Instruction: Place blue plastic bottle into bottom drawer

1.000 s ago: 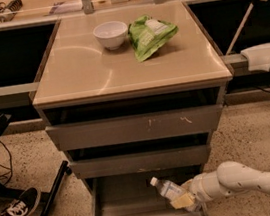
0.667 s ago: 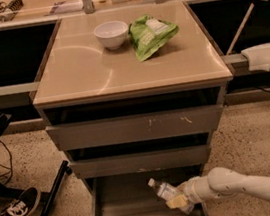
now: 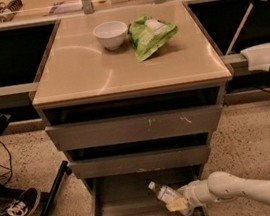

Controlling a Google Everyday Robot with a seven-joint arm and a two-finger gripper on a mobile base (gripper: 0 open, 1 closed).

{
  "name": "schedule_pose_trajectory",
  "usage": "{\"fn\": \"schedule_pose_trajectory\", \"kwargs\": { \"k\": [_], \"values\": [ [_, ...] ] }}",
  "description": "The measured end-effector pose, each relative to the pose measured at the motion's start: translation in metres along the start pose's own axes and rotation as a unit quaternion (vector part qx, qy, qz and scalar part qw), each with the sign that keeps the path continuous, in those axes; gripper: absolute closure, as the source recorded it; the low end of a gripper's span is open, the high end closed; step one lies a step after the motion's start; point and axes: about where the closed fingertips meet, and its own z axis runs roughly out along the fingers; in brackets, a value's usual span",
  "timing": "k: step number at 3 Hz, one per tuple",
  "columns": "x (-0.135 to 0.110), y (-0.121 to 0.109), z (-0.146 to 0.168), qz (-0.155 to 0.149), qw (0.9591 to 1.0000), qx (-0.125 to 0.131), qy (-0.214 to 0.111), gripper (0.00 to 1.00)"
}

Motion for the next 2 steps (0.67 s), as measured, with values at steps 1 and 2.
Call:
{"fn": "schedule_pose_trajectory", "kwargs": {
  "k": [1, 2],
  "values": [
    [0.005, 0.000, 0.041, -0.014, 0.9996, -0.023, 0.002, 1.00],
    [0.003, -0.008, 0.103, -0.025, 0.9986, -0.046, 0.001, 1.00]
  ]
}}
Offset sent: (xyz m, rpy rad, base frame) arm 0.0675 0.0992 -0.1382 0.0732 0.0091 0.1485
